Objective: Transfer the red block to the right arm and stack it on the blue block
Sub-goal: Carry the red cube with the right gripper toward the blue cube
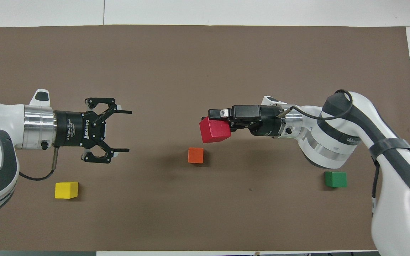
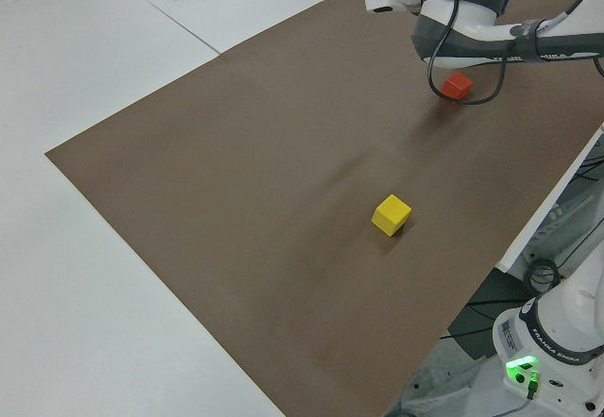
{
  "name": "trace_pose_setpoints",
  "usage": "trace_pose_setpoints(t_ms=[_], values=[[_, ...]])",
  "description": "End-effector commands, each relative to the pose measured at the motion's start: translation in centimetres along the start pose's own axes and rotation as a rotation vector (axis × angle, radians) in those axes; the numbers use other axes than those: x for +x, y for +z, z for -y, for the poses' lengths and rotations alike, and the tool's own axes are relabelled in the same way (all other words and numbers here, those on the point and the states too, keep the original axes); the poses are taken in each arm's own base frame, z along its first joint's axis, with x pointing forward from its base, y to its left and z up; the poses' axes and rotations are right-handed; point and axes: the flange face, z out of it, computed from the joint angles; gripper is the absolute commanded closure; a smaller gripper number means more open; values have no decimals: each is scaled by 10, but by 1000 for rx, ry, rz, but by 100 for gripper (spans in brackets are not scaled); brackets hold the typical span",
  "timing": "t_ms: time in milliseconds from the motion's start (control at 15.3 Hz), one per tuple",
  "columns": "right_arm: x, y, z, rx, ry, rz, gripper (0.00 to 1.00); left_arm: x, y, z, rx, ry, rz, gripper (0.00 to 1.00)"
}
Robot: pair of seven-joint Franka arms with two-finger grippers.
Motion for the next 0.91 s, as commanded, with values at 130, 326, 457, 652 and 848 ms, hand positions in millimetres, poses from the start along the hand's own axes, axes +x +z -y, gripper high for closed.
trace_pose_setpoints(t_ms=[130, 326, 457, 652, 848], values=[[5, -56, 87, -285, 5, 0, 100, 41, -33, 7, 154, 420, -184, 0], [3, -88, 126, -440, -18, 0, 100, 54, -41, 10, 351, 768, -309, 0], [-4, -109, 158, -575, -42, -4, 100, 57, -44, 11, 517, 999, -367, 0], [-17, -129, 207, -794, -62, -29, 100, 61, -67, 17, 673, 1054, -455, 0], [-33, -144, 256, -1002, -70, -82, 100, 56, -119, 11, 723, 1167, -500, 0]])
